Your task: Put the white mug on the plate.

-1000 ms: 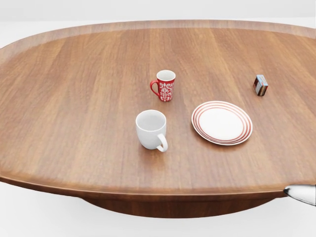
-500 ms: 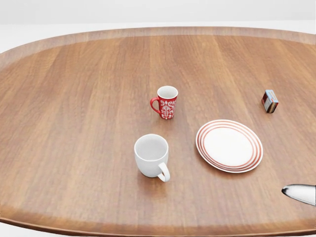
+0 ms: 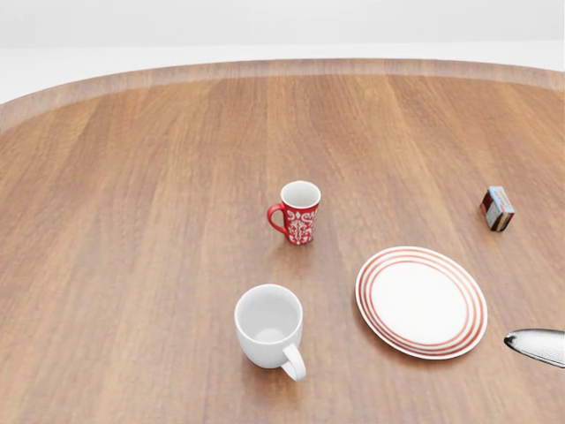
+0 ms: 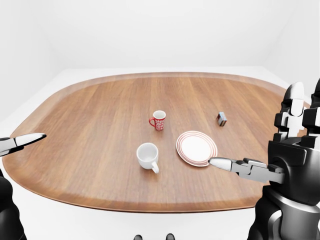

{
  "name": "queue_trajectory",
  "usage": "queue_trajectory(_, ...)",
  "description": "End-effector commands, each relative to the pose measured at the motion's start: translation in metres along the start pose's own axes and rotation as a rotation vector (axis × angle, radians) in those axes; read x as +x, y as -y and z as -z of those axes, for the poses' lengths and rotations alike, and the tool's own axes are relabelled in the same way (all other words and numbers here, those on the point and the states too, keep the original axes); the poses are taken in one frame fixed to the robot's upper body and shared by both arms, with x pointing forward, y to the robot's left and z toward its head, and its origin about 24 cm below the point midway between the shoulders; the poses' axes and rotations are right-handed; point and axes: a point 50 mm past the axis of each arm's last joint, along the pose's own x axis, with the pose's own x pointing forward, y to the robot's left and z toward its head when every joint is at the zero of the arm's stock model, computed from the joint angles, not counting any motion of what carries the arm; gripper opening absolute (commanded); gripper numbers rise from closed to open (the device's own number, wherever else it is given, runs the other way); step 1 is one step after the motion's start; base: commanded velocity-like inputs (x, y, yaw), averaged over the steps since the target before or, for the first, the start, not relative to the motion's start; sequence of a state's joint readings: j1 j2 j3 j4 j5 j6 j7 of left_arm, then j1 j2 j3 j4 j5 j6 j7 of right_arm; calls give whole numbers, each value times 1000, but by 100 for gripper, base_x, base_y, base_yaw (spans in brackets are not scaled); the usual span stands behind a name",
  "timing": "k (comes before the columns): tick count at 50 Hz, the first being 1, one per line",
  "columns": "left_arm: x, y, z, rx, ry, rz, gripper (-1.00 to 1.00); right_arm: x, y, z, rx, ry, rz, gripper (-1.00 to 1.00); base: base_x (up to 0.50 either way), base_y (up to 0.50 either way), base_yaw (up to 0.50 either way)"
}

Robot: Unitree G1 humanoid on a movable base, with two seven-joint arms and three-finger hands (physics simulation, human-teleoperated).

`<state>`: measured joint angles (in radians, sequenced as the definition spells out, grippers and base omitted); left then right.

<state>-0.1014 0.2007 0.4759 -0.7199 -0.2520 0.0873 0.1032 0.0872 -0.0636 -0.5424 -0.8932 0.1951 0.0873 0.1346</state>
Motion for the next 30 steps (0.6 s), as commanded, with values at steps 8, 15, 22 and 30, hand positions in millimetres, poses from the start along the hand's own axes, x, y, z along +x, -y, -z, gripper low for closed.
queue_trajectory(8,0,0,1,1,-5,-1,100,0,0,1,2,-4,0,100,24,-3,0)
queue_trajectory(15,-1,0,1,1,-4,-2,100,0,-1,1,2,-8,-2,100,24,-3,0)
queue_trajectory(22,-1,0,1,1,-6,-1,100,-1,-1,2,1,-11,-2,100,24,-3,0)
queue_trajectory(30,-1,0,2,3,-11,-2,100,-2,-3,5,2,-30,-6,100,21,-2,0)
